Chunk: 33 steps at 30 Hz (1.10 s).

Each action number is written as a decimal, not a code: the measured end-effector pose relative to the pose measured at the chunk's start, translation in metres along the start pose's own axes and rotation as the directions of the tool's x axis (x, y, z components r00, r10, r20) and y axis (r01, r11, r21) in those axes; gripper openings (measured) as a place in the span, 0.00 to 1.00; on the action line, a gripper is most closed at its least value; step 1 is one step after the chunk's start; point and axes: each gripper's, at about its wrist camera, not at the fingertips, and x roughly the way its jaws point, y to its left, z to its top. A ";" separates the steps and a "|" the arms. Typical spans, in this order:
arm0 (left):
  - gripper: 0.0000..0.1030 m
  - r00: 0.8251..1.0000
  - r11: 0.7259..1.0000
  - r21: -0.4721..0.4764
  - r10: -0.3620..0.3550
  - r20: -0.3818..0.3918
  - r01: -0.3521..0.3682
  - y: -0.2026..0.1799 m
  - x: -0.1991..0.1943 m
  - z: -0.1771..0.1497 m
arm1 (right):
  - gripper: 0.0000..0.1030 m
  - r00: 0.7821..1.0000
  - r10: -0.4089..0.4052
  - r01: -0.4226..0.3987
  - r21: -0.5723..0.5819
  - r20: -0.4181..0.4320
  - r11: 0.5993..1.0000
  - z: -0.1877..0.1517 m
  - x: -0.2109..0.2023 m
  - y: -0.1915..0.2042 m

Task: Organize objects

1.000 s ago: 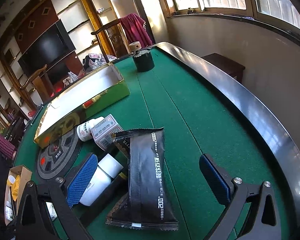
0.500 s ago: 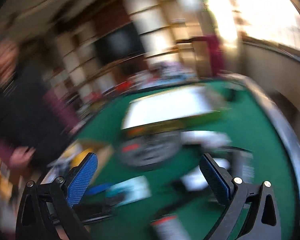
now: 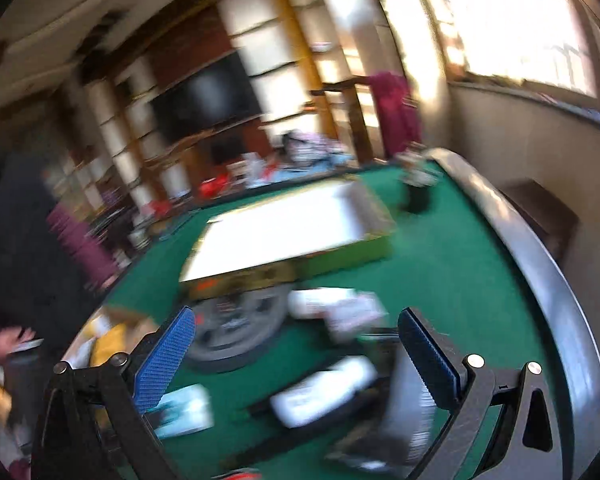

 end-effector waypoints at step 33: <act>0.35 0.999 0.999 0.045 -0.018 0.032 0.017 0.009 -0.038 -0.022 | 1.00 0.940 -0.137 0.044 -0.288 -0.313 0.957 -0.083 -0.028 0.050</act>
